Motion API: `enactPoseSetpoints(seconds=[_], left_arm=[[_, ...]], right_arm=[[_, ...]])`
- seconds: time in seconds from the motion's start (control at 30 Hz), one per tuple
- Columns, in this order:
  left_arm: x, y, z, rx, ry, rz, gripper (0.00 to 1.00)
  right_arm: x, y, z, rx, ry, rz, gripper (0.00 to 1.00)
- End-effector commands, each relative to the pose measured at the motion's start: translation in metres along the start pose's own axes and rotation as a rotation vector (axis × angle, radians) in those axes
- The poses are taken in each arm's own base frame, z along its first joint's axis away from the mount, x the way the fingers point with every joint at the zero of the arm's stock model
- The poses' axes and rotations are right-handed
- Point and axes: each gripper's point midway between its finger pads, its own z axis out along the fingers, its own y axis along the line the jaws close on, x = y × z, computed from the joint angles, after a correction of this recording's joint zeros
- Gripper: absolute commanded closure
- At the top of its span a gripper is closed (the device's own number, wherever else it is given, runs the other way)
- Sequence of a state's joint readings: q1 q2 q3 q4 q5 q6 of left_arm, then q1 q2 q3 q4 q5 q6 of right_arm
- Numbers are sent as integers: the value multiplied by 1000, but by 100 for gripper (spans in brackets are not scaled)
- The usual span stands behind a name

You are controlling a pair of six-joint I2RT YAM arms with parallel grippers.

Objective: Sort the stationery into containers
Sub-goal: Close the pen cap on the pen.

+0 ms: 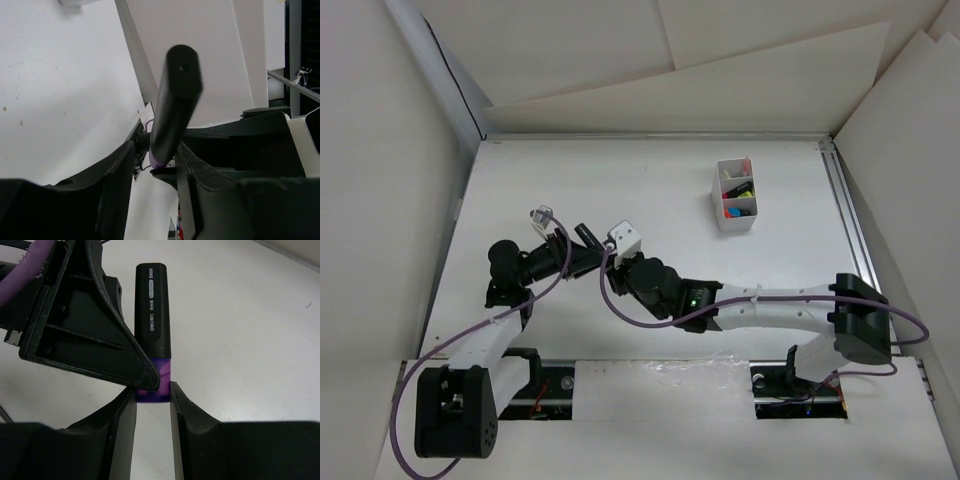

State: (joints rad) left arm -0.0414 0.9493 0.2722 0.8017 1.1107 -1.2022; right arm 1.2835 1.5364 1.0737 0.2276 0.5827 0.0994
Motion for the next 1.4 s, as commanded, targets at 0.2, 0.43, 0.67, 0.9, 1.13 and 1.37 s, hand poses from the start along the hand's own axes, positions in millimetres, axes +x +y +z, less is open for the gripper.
enactPoseSetpoints(seconds=[0.2, 0.43, 0.67, 0.9, 1.13, 1.37], left_arm=[[29, -2, -5, 20, 187, 0, 58], [24, 3, -4, -11, 143, 41, 54], [15, 6, -1, -37, 86, 65, 54], [9, 13, 0, -64, 41, 70, 54], [4, 11, 1, -55, 12, 106, 59], [-3, 20, 3, -83, -19, 138, 62]], right_arm=[[-83, -13, -14, 24, -259, 255, 88], [-55, -21, -18, 52, -195, 259, 88], [-23, -18, -18, 39, -121, 289, 89], [-12, -6, -18, -17, -90, 325, 89], [5, 5, -13, -52, -31, 324, 90], [6, 19, -15, -123, -12, 355, 90]])
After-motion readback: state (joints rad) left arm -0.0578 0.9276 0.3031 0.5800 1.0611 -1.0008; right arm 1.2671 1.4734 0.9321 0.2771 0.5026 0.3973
